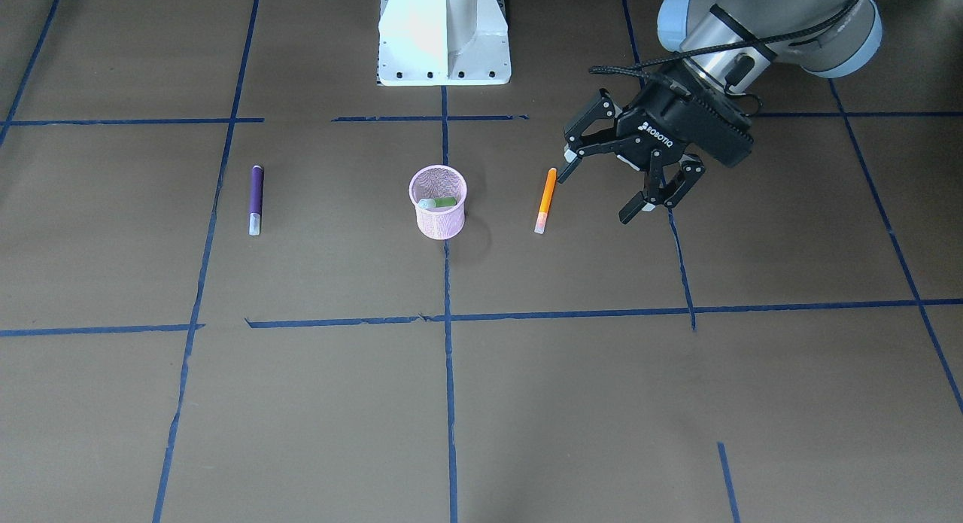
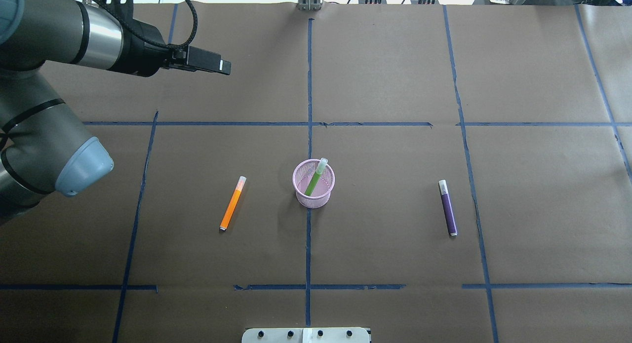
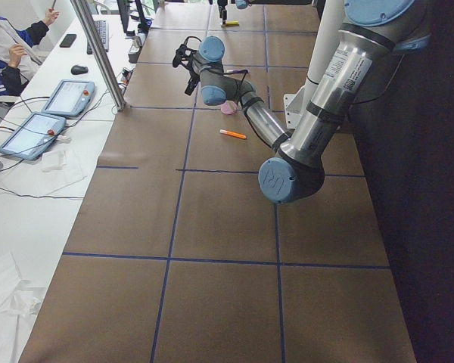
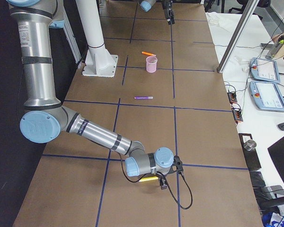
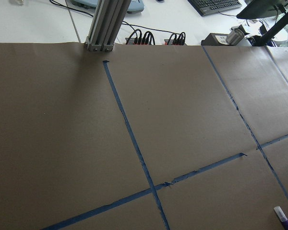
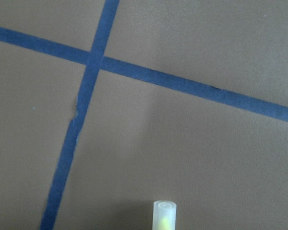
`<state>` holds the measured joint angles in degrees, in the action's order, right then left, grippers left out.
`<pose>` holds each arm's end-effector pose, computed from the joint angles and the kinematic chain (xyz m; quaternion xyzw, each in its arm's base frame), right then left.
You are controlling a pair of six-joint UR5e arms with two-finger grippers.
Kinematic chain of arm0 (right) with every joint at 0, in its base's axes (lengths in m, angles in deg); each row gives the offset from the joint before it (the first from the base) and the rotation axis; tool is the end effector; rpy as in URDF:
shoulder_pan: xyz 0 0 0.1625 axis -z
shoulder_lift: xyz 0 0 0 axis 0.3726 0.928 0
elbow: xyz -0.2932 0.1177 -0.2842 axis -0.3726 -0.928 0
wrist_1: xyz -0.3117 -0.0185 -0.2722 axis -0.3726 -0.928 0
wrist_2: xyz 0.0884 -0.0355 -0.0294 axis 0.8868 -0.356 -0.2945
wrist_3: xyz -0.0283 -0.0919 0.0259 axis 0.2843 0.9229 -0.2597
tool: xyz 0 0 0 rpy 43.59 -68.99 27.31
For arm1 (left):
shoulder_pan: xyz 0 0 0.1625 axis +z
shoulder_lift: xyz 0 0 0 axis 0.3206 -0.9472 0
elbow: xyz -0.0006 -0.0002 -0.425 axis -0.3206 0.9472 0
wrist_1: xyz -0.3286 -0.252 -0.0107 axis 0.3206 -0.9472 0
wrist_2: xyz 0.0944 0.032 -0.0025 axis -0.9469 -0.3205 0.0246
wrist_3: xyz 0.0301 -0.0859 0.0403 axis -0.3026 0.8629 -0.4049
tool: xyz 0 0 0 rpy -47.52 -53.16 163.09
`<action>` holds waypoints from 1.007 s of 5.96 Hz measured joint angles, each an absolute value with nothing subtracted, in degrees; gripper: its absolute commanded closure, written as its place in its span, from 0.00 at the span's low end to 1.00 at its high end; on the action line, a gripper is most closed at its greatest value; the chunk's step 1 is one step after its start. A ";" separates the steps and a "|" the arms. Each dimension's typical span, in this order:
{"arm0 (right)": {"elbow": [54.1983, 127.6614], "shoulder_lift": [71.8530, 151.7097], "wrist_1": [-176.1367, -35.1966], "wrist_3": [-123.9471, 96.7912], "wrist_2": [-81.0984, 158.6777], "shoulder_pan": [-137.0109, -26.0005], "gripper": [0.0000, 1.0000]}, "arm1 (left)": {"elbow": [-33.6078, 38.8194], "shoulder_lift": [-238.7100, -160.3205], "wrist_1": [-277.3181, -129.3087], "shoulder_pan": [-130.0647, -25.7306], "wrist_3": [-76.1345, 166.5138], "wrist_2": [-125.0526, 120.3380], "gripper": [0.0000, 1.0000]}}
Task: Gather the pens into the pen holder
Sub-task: 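Hold the left arm raised while the right gripper grasps the yellow marker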
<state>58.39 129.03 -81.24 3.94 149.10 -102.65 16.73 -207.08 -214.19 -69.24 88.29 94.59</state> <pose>-0.0134 -0.4881 0.8152 0.0624 -0.3729 -0.1179 0.9182 0.3078 -0.5090 0.1950 0.2671 0.5898 0.0361 0.7612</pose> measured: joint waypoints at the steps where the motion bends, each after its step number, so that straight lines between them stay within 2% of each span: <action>1: 58.34 129.14 -81.26 3.94 149.39 -102.65 0.08 | 16.78 -207.05 -214.23 -69.24 88.29 94.61 0.00; 3: 58.34 129.24 -81.35 3.89 149.54 -102.65 0.22 | 16.89 -206.61 -214.42 -69.24 88.29 94.67 0.00; 5: 58.32 129.38 -81.45 3.92 149.54 -102.65 0.50 | 16.91 -206.33 -214.62 -69.24 88.29 94.72 0.00; 6: 58.33 129.41 -81.47 3.98 149.54 -102.61 0.55 | 16.87 -206.30 -214.67 -69.24 88.29 94.69 0.00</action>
<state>58.33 129.41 -81.47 3.98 149.54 -102.61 16.87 -206.30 -214.67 -69.24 88.29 94.69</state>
